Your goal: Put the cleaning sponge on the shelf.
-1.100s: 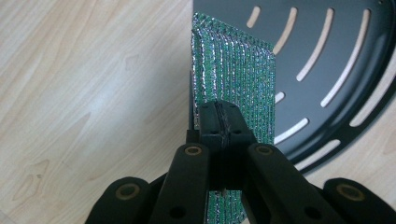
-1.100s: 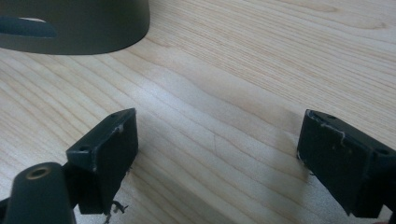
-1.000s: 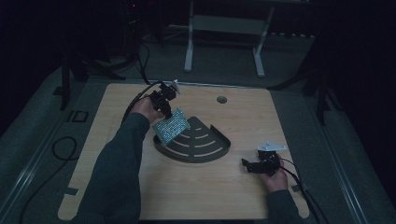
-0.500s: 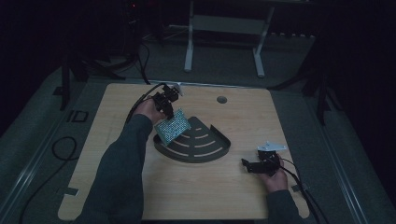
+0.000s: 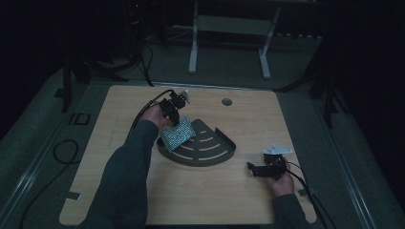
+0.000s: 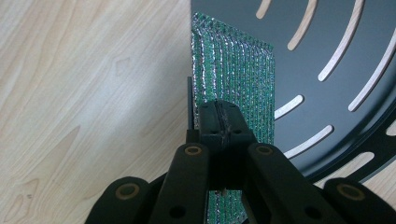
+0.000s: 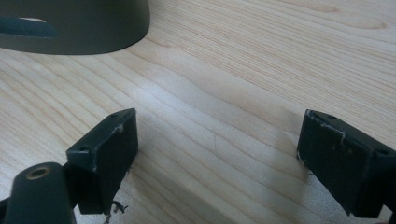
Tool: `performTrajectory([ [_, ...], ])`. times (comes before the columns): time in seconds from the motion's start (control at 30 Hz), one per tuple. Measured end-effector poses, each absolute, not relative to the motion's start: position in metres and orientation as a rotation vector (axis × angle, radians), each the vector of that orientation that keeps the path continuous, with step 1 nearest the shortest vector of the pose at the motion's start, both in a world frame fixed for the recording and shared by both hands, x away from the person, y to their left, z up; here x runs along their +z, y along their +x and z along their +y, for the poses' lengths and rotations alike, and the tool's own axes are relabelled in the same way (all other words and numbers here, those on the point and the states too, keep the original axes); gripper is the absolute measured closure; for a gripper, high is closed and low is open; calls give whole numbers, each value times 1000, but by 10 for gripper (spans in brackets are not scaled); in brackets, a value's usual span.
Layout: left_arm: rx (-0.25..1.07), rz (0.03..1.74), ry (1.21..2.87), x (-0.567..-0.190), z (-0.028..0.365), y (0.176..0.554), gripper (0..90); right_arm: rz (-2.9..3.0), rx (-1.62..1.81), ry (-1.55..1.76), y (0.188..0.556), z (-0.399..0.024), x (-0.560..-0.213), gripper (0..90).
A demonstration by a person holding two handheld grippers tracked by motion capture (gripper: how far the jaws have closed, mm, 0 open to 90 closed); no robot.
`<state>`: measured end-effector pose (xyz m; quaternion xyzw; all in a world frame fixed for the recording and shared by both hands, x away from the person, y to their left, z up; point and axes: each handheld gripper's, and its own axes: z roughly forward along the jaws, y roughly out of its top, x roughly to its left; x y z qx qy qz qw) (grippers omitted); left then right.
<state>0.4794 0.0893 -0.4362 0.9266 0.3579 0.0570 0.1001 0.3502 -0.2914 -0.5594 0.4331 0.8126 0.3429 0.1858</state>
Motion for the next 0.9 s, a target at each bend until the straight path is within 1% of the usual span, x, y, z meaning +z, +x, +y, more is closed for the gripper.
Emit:
performTrajectory([
  [0.63,146,1043,2776,-451,87,476,897,2289,966,1220,350,-291,-559,120],
  [0.9,160,1050,2785,-455,87,477,896,2289,966,1220,350,-291,-559,120],
])
